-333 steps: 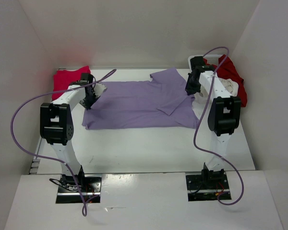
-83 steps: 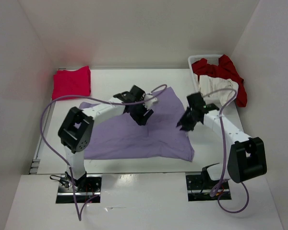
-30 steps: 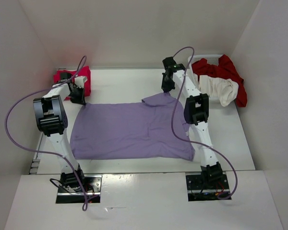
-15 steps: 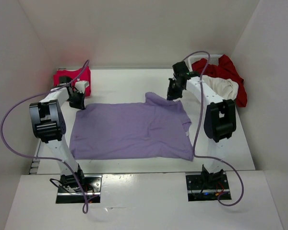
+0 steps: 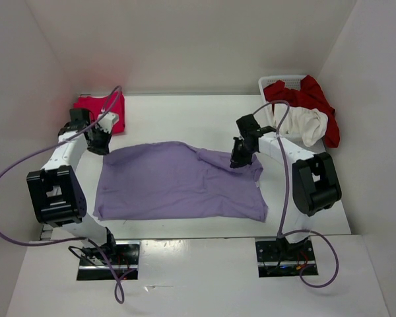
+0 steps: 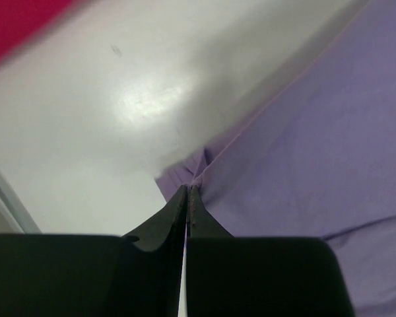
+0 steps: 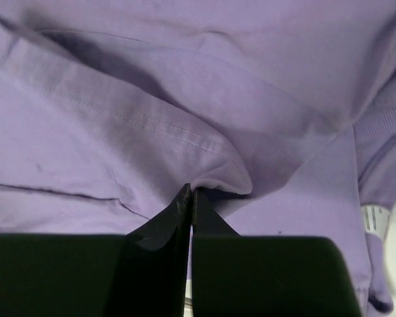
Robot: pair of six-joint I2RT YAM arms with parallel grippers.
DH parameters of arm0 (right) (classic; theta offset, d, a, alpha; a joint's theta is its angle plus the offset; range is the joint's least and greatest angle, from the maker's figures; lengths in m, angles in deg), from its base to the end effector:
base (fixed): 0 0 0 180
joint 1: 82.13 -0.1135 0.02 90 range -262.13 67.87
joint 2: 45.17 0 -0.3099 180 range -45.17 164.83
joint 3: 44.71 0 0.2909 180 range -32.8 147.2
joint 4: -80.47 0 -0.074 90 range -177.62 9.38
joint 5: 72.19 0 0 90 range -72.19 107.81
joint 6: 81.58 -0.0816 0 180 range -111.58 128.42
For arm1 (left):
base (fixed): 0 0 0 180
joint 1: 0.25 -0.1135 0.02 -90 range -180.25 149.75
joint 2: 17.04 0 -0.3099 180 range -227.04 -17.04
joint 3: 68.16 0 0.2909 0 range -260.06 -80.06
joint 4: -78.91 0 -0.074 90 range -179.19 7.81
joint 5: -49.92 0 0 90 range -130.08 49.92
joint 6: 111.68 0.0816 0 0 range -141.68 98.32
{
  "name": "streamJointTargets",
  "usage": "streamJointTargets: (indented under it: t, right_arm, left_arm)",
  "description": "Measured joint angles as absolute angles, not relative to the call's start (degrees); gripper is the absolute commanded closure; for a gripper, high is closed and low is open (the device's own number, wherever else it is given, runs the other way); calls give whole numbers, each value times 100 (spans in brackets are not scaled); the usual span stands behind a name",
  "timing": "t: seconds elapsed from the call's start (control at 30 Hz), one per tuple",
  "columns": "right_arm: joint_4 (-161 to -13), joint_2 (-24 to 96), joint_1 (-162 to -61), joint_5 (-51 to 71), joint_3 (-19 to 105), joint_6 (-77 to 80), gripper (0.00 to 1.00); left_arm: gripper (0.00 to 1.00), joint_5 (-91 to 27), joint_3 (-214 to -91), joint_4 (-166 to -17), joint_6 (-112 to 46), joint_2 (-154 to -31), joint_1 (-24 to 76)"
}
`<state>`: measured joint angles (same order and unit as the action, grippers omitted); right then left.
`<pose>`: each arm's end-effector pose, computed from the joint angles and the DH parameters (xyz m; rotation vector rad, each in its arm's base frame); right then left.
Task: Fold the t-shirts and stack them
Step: Grap the side of the flattened tshirt furthest away from the robot with both arms, then fold the other side of the tshirt into a rectangle
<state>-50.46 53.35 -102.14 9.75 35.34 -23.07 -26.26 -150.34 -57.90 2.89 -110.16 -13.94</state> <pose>0.3728 0.1480 0.1848 0.2427 2.8086 0.4220 0.4052 0.0786 0.2436 0.3313 2.4544 -0.0209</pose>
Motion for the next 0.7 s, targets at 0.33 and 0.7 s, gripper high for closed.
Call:
streamJointTargets:
  t: [0.33,0.7]
  right_arm:
    - [-4718,4817,-10251,1714,3271,-2556,100]
    - [-4139,3818,-10251,2103,2924,-2801,100]
  left_arm:
    - [100,-3336,-14282,-5650,1078,-10710,-1394]
    - [100,-3821,-14018,-6168,1846,-10411,-1261]
